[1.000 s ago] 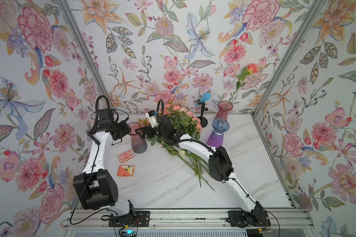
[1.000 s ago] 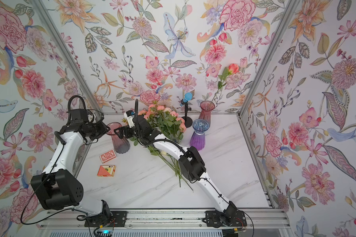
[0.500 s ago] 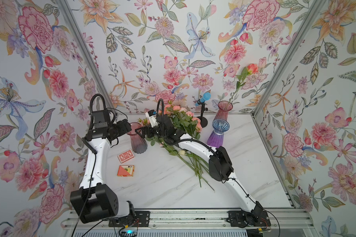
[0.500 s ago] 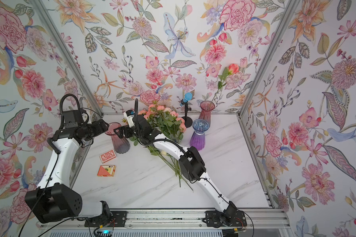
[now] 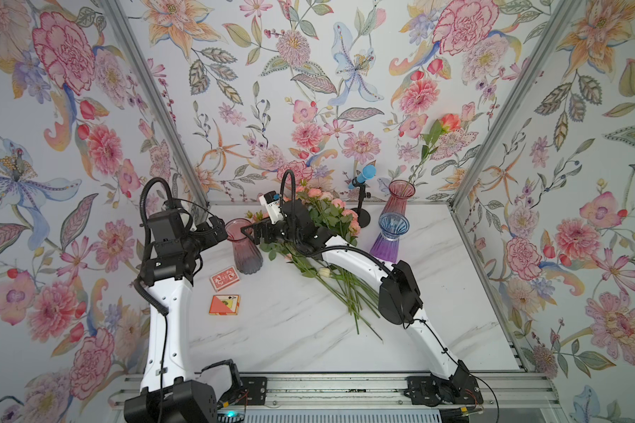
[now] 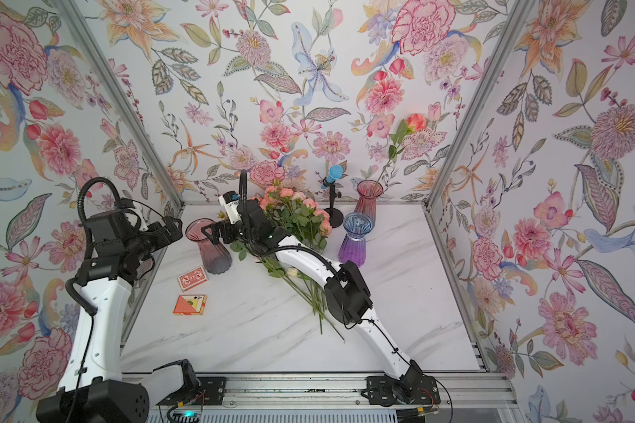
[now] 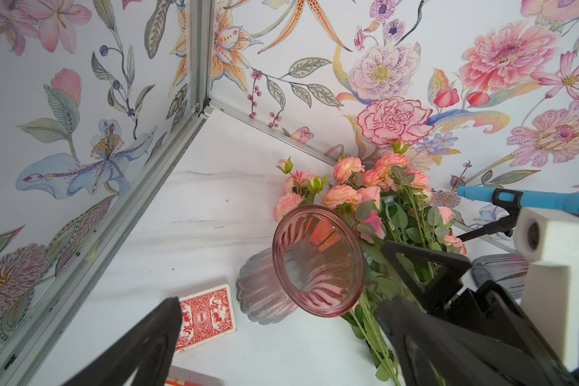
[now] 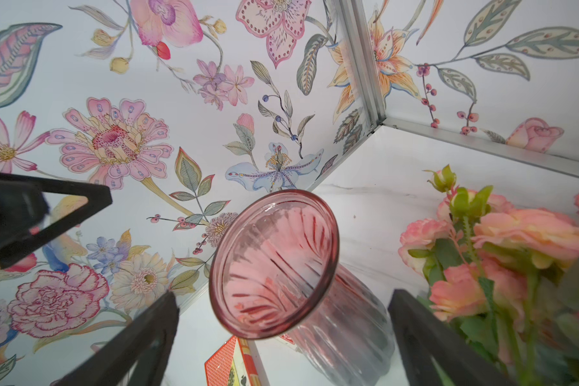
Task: Place the pink flowers into the vase
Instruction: Move the vase to the center of the board.
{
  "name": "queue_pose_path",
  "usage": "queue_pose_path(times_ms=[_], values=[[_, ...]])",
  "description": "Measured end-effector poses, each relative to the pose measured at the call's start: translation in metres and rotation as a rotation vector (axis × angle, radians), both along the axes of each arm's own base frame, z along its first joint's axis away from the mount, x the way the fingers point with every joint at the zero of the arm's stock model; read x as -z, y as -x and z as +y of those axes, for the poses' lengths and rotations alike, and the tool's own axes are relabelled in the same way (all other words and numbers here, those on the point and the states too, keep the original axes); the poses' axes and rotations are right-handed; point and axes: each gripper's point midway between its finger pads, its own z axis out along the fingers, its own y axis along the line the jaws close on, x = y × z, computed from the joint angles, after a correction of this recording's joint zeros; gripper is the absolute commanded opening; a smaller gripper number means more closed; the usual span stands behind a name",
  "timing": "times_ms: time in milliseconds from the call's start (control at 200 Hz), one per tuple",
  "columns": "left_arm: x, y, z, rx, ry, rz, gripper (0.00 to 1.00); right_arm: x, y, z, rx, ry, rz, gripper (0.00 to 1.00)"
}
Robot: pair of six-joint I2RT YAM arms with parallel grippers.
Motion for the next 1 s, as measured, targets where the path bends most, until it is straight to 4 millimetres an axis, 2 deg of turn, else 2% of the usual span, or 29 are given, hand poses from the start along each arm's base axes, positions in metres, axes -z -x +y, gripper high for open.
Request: queue_pose_path(times_ms=[95,185,295,400,545,625,826,1001], values=[[0.032,0.019,-0.005,-0.007,0.020,0.039,1.00,-0.016,0.002,-0.006,0.002,-0.012,-0.018,1.00],[0.079,0.039,-0.014,-0.003,0.065,0.122,1.00,-0.025,-0.002,-0.012,0.010,-0.019,-0.036,0.99],[0.132,0.061,-0.026,0.010,0.114,0.231,1.00,-0.023,-0.011,-0.024,0.033,-0.005,-0.031,1.00],[0.162,0.076,-0.039,0.030,0.154,0.291,1.00,-0.015,-0.021,-0.040,0.062,0.021,-0.011,0.99],[0.166,0.070,-0.048,0.053,0.186,0.292,1.00,-0.008,-0.028,-0.065,0.091,0.060,0.010,1.00],[0.175,0.062,-0.050,0.050,0.212,0.316,1.00,-0.010,-0.027,-0.080,0.102,0.075,0.014,0.99],[0.188,0.047,-0.050,0.042,0.244,0.307,1.00,-0.023,-0.001,-0.111,0.086,0.098,-0.002,1.00],[0.191,0.029,-0.055,0.070,0.228,0.272,1.00,-0.019,0.019,-0.136,0.077,0.125,0.002,1.00]])
